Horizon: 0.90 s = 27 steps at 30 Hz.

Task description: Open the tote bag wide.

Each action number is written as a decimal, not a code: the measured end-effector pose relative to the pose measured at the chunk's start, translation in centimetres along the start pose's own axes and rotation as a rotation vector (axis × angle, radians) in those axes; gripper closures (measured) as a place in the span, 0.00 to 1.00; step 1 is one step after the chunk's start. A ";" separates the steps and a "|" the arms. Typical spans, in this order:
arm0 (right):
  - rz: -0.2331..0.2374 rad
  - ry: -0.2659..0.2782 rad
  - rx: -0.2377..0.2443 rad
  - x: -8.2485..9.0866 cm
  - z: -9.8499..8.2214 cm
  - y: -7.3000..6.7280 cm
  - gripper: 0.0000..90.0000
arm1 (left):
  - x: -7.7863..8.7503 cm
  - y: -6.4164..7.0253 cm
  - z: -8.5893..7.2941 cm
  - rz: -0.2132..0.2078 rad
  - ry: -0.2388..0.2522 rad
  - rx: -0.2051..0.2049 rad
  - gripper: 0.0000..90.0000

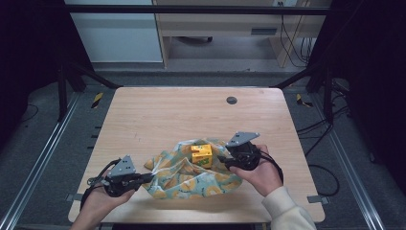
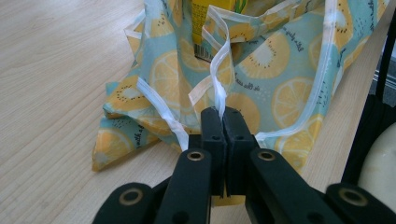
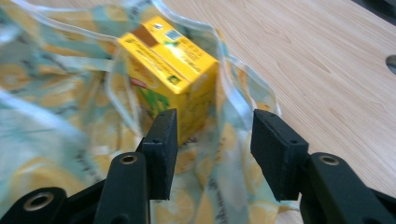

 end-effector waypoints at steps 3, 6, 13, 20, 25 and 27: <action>-0.016 -0.034 -0.005 -0.8 -0.1 0.3 0.56 | -0.1 0.0 -0.2 -0.002 -0.008 -0.003 0.99; -0.017 -0.059 -0.016 -1.4 -0.2 0.4 0.55 | -0.2 0.0 -0.3 -0.002 -0.014 -0.001 0.99; 0.002 -0.098 -0.006 -2.2 -0.1 0.4 0.83 | -0.4 0.2 -0.4 -0.008 -0.026 -0.005 0.99; -0.032 -0.060 -0.033 -2.2 -0.1 1.6 0.98 | -0.8 0.4 -0.7 -0.008 -0.075 -0.028 0.99; -0.060 -0.024 -0.055 -1.6 0.0 2.7 0.99 | -1.0 0.4 -0.9 -0.024 -0.147 -0.060 0.99; -0.066 -0.022 -0.053 -1.5 0.0 2.9 0.99 | -1.0 0.4 -0.8 -0.029 -0.173 -0.065 0.99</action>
Point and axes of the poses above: each handheld gripper's, and its own axes: x roughly backward along the jaws, z roughly out of its top, y roughly to its right, the point moved 2 cm from there along -x, roughly forward along the jaws, and after that the axes turned 6 degrees about y, right-handed, at the moved point
